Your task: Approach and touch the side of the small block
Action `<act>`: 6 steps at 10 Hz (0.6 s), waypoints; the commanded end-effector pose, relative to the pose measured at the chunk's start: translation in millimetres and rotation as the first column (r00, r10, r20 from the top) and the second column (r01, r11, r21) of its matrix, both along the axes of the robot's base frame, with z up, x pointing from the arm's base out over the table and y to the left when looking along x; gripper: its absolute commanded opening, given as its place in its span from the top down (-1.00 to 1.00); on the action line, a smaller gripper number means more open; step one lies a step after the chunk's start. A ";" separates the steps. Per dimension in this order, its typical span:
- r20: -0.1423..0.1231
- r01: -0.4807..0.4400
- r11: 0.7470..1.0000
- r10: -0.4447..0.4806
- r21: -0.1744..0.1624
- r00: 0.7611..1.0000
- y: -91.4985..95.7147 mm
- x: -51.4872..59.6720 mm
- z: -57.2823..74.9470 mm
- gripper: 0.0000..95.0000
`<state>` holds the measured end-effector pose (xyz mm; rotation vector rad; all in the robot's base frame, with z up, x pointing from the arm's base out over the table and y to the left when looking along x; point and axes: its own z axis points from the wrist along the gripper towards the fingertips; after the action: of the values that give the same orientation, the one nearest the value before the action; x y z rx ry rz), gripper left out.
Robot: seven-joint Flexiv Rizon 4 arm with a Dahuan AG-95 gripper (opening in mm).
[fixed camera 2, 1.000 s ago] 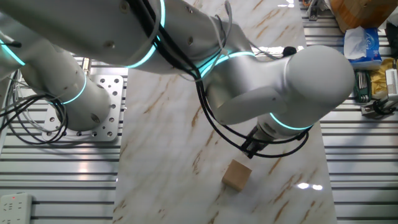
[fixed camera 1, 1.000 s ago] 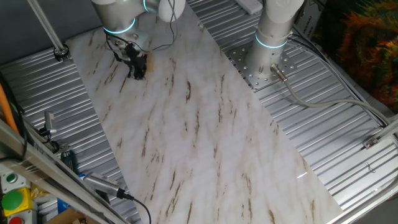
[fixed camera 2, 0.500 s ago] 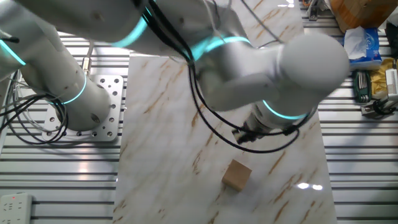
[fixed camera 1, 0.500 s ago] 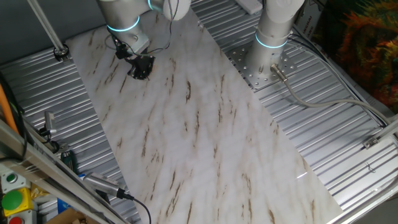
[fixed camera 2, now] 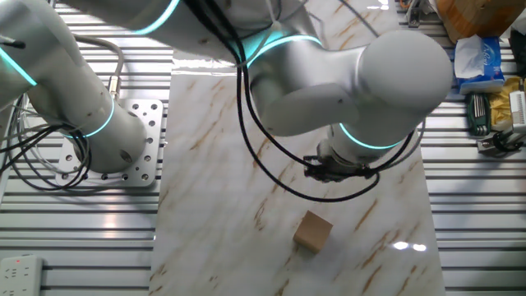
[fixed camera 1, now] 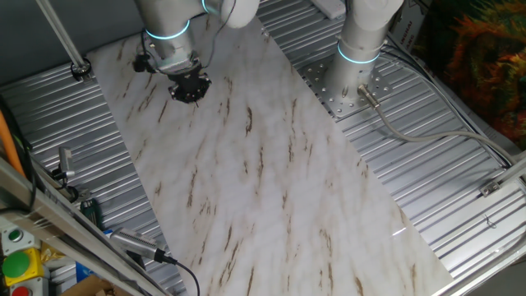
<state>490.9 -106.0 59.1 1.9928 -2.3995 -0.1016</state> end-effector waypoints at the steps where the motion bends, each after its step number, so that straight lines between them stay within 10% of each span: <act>1: -0.007 0.858 0.510 -0.860 -0.053 0.510 7.2 -8.3 9.8 1.00; 3: -0.034 0.963 0.262 -0.965 -0.063 0.260 8.5 -9.8 11.4 1.00; 6: -0.060 0.996 0.039 -0.998 -0.084 0.034 9.6 -11.0 12.7 1.00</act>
<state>485.6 -101.6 65.0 0.9899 -2.9379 -0.1254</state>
